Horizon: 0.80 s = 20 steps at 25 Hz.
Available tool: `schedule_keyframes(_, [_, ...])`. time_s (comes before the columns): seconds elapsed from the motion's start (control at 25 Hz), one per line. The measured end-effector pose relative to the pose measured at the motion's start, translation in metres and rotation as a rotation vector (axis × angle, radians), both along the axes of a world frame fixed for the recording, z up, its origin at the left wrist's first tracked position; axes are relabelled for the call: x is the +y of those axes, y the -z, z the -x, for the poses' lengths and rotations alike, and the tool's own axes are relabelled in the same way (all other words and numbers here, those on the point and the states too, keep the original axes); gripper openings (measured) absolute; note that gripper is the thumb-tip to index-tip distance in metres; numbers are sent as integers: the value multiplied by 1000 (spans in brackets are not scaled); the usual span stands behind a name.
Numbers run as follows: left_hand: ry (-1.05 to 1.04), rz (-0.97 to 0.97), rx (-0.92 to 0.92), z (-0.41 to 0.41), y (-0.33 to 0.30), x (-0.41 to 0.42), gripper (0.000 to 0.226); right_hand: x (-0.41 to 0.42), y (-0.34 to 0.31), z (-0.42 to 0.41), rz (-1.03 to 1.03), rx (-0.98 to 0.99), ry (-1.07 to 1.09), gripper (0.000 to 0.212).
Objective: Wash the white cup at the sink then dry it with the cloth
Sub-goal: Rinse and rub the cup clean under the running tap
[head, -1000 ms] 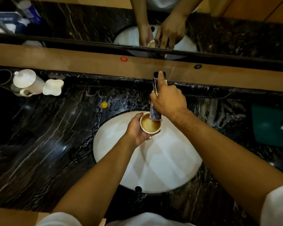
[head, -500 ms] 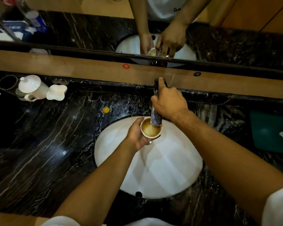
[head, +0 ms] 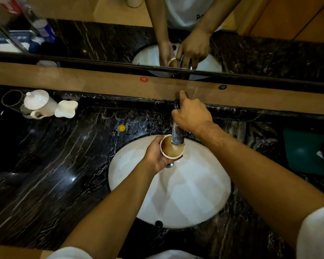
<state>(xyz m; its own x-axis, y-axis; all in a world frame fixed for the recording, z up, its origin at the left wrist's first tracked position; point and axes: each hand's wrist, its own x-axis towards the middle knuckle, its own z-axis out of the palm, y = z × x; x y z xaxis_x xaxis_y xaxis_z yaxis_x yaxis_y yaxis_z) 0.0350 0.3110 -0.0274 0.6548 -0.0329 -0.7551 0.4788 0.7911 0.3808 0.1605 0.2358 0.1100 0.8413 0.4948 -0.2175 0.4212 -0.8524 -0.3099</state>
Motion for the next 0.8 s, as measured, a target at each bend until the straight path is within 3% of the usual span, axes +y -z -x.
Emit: schedule_keyframes(0.8, [-68,-24,92,-2,-10,-6,55,-5,11,7,-67,-33,43,76])
